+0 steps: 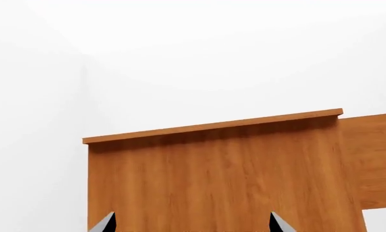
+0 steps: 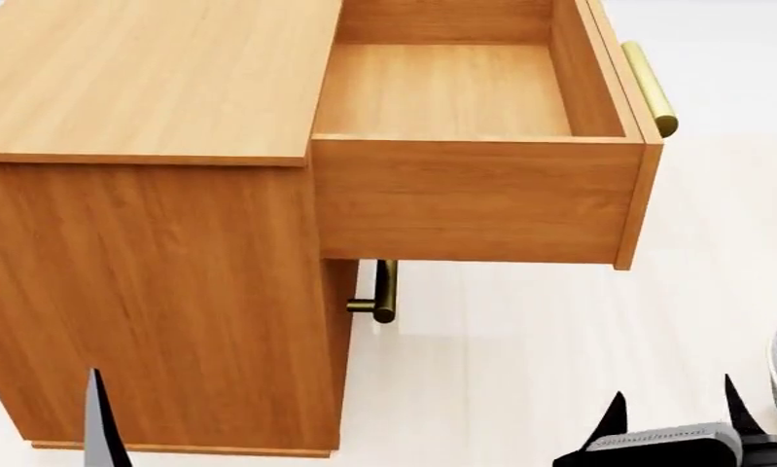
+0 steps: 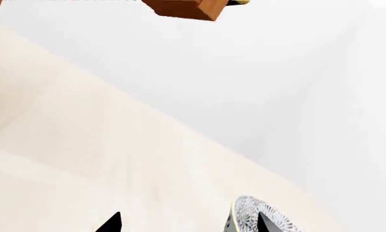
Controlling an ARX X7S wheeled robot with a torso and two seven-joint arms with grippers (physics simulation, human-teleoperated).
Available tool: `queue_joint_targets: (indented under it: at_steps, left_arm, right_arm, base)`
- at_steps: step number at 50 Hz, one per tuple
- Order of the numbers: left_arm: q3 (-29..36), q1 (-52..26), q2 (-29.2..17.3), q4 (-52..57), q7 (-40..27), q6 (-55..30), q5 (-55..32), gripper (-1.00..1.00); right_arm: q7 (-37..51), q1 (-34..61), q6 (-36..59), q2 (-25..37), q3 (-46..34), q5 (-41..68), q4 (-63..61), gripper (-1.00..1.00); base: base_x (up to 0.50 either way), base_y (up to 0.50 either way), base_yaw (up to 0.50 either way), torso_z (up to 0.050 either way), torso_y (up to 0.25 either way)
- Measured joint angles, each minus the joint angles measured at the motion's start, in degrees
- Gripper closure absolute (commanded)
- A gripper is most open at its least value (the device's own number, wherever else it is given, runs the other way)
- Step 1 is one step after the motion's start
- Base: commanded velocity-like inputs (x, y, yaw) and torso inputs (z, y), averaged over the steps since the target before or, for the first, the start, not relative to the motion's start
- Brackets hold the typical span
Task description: Put the bowl on top of the cabinet.
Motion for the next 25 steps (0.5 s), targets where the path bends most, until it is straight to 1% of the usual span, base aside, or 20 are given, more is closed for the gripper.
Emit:
queue_joint_targets:
  at_steps: [15, 25]
  left_arm:
    - [0.71, -0.13, -0.56, -0.51, -0.56, -0.31, -0.74, -1.00]
    - [1.20, -0.17, -0.90, -0.97, -0.87, -0.46, -1.26, -1.00]
  right_arm:
    - [-0.46, 4.77, 4.42, 3.60, -1.19, -3.80, 5.29, -1.00]
    - [-0.41, 8.22, 4.93, 5.03, -1.53, -4.92, 7.69, -1.00]
  base:
    - [0.00, 0.00, 0.00, 0.000, 0.001]
    - [0.00, 0.00, 0.00, 0.000, 0.000]
